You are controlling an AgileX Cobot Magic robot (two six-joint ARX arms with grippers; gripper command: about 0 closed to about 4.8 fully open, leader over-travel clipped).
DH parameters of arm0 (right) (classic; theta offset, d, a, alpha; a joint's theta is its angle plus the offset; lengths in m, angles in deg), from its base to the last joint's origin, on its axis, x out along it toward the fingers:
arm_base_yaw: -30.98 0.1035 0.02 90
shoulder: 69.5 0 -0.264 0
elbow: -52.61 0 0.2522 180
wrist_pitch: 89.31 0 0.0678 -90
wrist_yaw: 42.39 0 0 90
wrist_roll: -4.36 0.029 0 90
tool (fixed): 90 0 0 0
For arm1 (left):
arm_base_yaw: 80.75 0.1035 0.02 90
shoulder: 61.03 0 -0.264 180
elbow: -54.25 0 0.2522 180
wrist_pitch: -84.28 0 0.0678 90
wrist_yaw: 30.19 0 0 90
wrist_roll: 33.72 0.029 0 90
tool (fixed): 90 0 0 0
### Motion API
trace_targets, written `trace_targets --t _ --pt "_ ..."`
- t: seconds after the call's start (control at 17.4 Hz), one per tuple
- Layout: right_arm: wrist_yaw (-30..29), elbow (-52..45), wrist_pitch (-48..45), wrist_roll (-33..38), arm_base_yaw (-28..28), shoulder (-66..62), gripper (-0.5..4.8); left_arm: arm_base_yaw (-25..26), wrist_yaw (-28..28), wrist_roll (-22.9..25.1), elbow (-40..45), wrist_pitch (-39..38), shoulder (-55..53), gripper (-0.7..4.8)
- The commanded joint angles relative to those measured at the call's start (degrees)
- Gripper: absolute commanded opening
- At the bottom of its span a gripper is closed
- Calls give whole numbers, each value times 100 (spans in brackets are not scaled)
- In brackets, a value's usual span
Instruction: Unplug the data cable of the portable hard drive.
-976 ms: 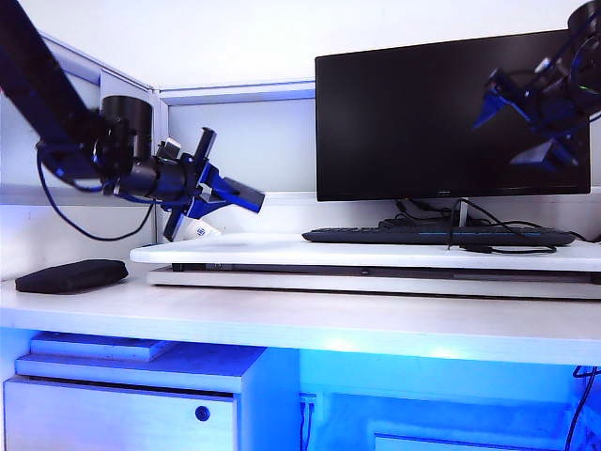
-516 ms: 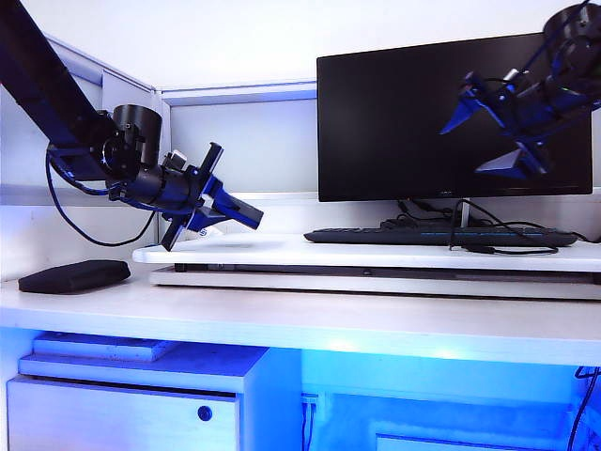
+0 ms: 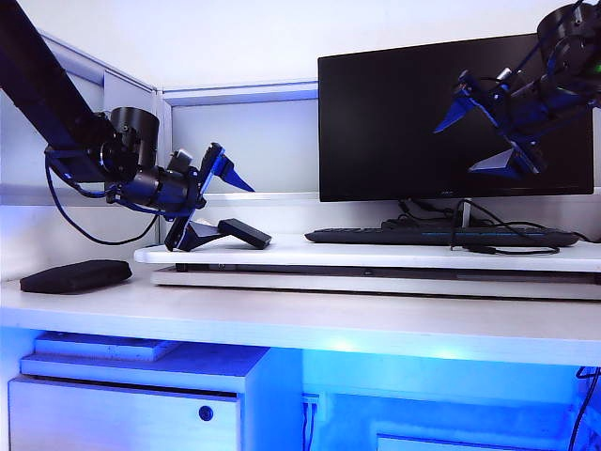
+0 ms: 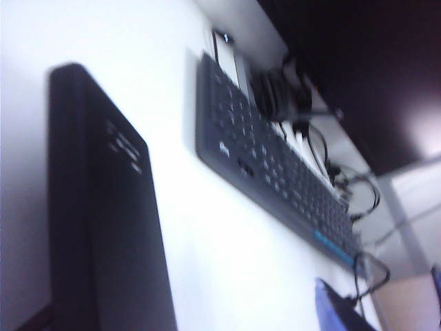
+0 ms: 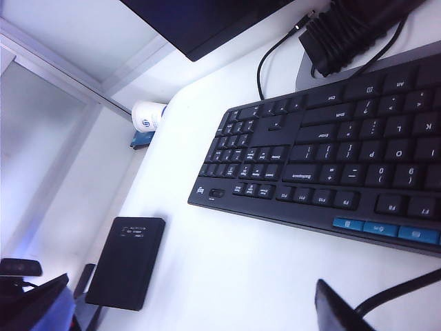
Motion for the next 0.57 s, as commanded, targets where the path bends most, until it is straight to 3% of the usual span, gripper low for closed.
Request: trace_targets --t 0.06,0.34,0.57 --pt "-35 17 7 -251 9 31 479 13 48 750 48 -625 -79 479" --pt "-33 17 52 -398 7 31 479 199 -83 1471 44 -955 -79 479" --pt "0 17 50 -422 2 31 479 356 -68 2393 -120 -1342 -39 479"
